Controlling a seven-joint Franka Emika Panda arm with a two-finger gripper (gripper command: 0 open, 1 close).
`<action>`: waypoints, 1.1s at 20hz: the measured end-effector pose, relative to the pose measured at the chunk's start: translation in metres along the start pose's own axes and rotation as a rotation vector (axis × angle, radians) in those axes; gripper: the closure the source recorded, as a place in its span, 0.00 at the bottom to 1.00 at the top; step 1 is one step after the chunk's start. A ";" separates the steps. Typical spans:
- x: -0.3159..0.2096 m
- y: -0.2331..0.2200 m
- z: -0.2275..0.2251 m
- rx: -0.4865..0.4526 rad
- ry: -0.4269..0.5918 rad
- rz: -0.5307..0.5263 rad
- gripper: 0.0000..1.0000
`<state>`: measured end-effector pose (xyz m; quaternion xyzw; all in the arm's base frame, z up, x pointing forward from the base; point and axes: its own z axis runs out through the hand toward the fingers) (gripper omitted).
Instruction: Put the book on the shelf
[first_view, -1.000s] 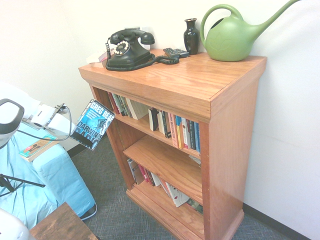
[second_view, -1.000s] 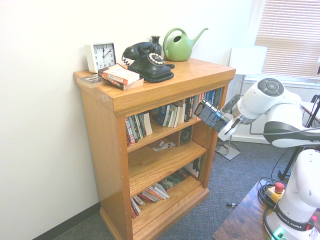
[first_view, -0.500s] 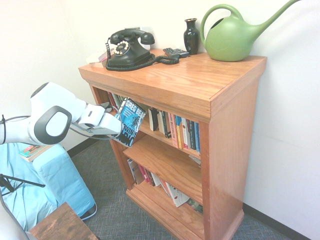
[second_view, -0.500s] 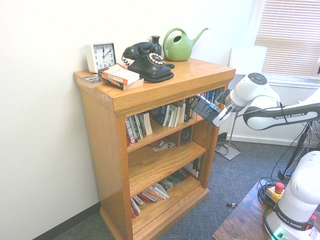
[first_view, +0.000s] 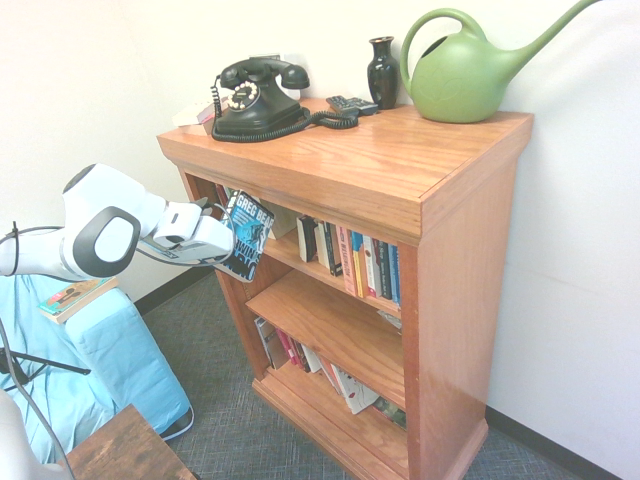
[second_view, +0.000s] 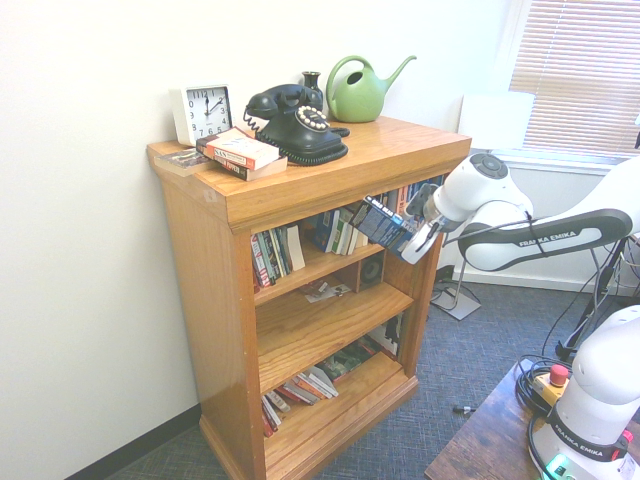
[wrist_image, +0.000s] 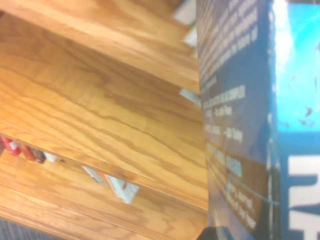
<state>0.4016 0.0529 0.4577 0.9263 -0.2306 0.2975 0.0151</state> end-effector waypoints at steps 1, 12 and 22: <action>-0.002 -0.003 0.005 0.007 -0.004 0.005 1.00; -0.003 -0.026 0.042 0.071 0.032 -0.003 1.00; 0.021 -0.067 0.063 0.109 0.080 -0.071 1.00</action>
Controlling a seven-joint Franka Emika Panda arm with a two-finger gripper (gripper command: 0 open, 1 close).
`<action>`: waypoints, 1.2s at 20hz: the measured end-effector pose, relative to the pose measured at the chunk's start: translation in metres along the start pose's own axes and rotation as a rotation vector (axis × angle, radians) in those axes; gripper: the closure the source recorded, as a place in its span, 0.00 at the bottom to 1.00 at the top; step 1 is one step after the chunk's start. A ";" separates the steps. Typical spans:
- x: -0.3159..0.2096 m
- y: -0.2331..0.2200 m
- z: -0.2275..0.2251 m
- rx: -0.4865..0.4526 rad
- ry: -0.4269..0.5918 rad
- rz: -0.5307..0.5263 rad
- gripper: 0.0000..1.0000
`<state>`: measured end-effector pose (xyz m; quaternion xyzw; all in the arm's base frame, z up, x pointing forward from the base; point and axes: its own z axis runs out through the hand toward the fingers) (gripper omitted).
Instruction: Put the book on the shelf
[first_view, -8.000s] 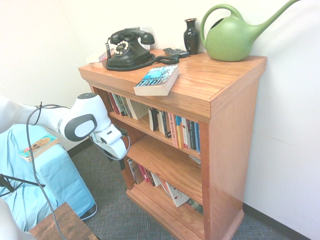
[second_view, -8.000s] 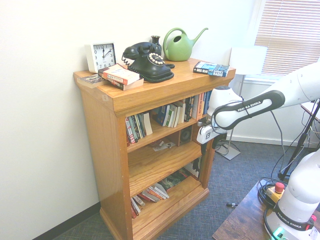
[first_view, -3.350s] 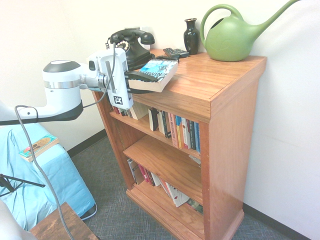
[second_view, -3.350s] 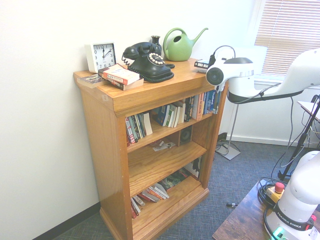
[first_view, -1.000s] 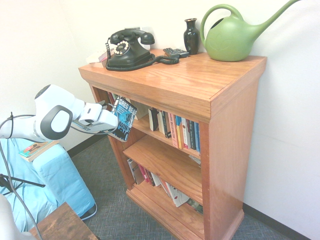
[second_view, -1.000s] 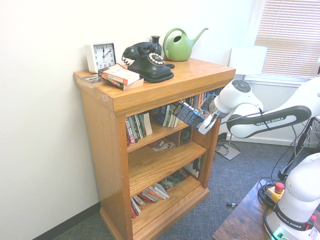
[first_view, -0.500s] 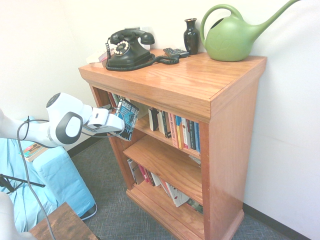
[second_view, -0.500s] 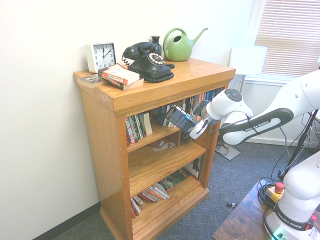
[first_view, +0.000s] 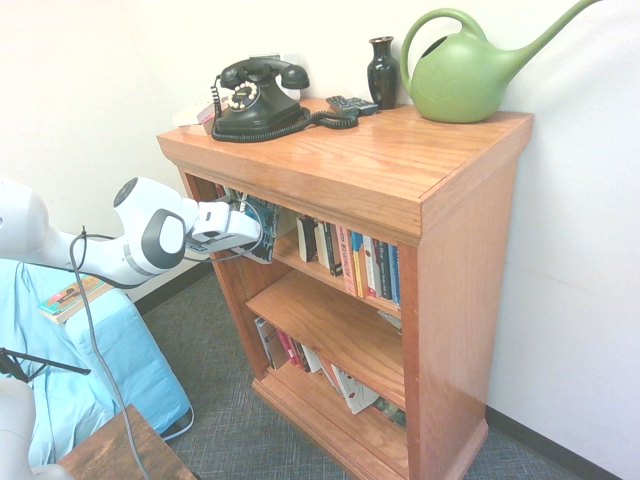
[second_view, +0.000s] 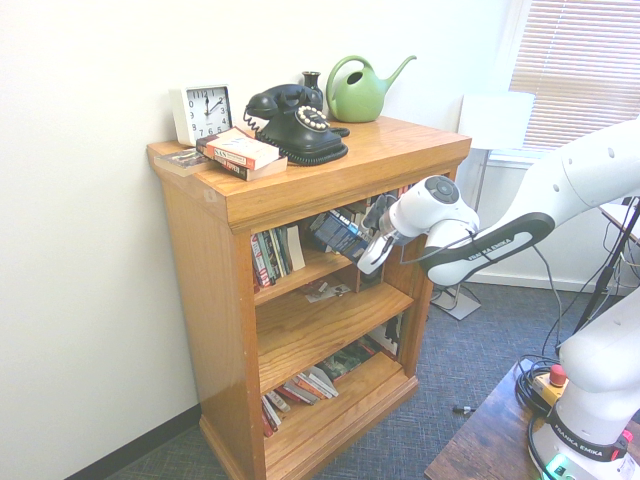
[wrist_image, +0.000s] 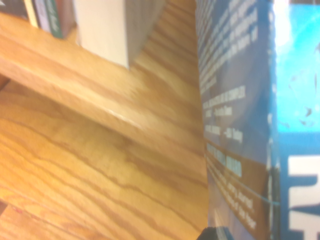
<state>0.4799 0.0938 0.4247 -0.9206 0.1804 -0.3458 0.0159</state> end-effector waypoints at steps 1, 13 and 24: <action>0.003 -0.002 0.002 0.003 0.002 0.000 1.00; 0.000 -0.023 0.029 0.009 -0.018 -0.007 1.00; 0.009 -0.039 0.050 0.006 -0.006 -0.011 1.00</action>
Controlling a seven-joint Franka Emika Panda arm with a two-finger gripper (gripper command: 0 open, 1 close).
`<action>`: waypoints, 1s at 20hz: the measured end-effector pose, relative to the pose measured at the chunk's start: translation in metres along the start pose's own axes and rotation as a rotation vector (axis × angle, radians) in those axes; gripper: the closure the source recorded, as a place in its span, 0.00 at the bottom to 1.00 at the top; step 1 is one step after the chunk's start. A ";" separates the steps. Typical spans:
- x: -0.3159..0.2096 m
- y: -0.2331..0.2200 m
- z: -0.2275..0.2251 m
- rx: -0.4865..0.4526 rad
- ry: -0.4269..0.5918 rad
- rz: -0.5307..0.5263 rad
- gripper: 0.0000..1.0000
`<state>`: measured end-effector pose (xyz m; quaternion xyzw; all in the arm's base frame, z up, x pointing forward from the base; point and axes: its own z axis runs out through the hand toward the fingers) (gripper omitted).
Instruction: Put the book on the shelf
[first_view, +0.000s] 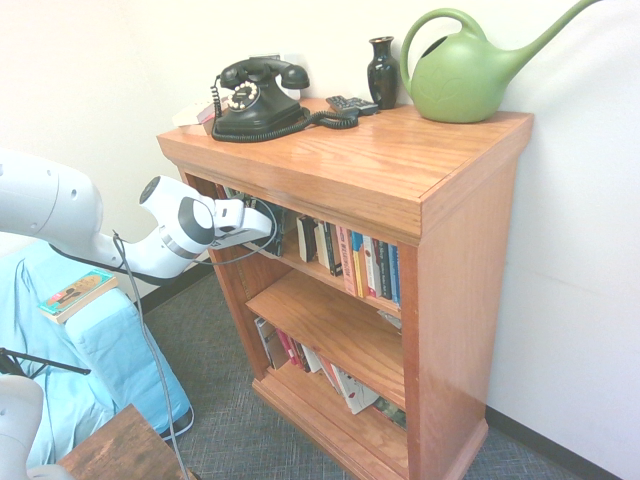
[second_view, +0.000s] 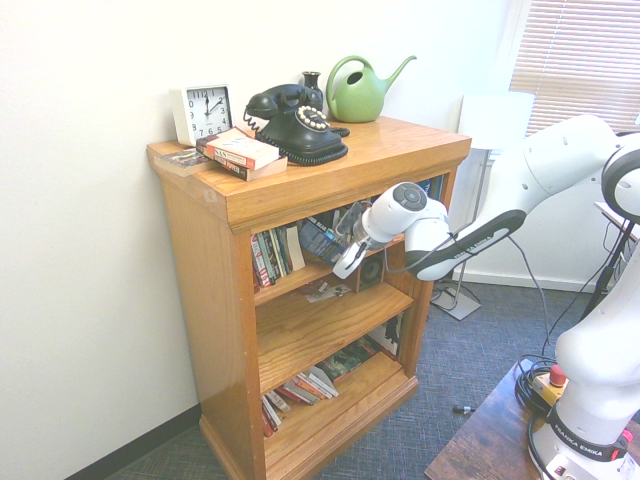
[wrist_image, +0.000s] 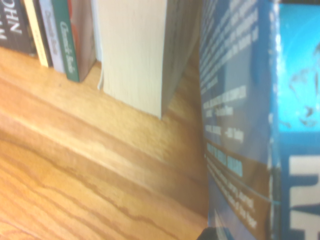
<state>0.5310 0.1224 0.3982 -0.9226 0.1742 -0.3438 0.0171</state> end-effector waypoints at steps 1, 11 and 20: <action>0.000 -0.002 0.002 0.001 0.001 -0.001 1.00; 0.002 -0.022 0.006 0.028 -0.022 0.063 1.00; 0.008 -0.031 0.005 0.080 -0.078 0.209 1.00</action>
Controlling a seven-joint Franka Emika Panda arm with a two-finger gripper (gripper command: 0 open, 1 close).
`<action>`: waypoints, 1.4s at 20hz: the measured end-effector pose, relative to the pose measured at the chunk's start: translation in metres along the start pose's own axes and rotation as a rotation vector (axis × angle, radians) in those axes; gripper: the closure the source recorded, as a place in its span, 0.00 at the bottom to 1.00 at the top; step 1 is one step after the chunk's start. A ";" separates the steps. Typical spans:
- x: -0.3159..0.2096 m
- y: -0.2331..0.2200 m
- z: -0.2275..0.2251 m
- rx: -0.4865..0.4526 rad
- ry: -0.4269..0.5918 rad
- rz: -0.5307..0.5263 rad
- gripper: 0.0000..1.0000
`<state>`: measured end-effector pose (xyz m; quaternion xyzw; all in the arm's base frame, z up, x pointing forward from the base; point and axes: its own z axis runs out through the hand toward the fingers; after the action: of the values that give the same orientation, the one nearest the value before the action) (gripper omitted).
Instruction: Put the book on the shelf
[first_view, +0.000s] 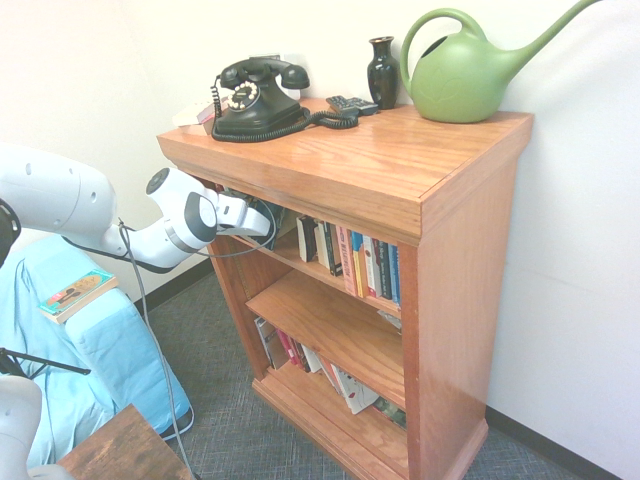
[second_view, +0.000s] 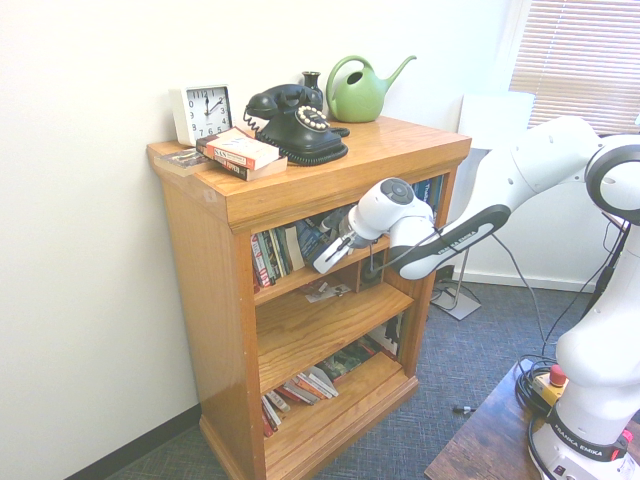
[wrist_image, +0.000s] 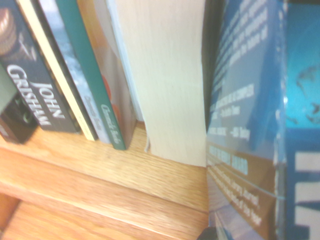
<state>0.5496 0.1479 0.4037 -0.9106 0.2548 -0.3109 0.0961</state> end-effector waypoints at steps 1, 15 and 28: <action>0.000 -0.001 0.000 0.004 -0.006 0.010 1.00; 0.020 0.002 0.001 -0.001 -0.087 0.084 1.00; 0.021 0.003 0.001 -0.002 -0.093 0.075 0.00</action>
<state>0.5635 0.1349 0.4127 -0.9139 0.2843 -0.2642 0.1187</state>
